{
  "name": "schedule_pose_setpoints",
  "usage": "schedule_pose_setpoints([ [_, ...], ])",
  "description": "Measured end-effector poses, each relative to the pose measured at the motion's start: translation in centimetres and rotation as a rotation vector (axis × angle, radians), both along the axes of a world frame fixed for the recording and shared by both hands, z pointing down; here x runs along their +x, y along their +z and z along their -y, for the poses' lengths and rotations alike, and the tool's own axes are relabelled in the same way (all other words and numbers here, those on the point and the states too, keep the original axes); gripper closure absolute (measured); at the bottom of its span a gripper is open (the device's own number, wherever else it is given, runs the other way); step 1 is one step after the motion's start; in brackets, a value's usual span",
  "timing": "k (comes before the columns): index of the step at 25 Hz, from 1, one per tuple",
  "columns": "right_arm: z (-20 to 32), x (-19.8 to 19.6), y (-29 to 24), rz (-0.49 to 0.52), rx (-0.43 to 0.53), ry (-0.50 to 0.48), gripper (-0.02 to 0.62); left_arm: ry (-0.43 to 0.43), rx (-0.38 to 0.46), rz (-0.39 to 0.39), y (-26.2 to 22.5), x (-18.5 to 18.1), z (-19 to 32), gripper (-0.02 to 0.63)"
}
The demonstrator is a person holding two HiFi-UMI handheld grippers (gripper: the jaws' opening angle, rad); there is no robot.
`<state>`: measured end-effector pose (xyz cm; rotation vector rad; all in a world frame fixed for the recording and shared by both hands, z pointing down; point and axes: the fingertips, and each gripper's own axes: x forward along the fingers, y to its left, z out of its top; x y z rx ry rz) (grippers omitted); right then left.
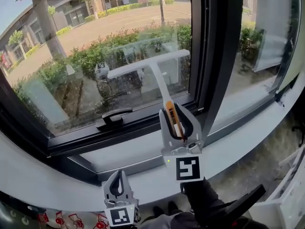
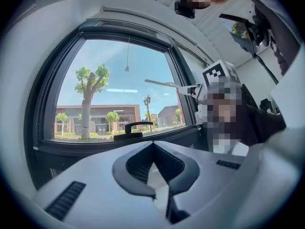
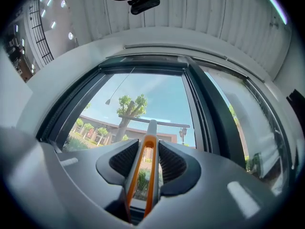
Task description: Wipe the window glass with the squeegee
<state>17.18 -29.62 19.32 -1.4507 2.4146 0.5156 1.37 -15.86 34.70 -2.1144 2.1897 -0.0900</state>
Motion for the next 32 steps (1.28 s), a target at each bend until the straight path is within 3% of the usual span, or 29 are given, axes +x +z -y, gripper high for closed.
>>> schedule_pose_setpoints([
  [6, -0.1, -2.4, -7.6, 0.014, 0.109, -0.010, 0.465, -0.017, 0.045, -0.024, -1.4, -2.0, -0.2, 0.606],
  [12, -0.8, -6.4, -13.4, 0.048, 0.201, -0.014, 0.465, -0.054, 0.098, -0.012, -3.7, -6.3, -1.3, 0.606],
  [19, 0.8, -9.8, -13.7, 0.065, 0.201, -0.005, 0.465, -0.068, 0.087, -0.009, -2.4, -10.4, -1.7, 0.606],
  [32, 3.0, -10.7, -13.7, 0.058, 0.169, 0.039, 0.465, -0.090, 0.067, -0.005, -2.9, -11.2, -2.7, 0.606],
])
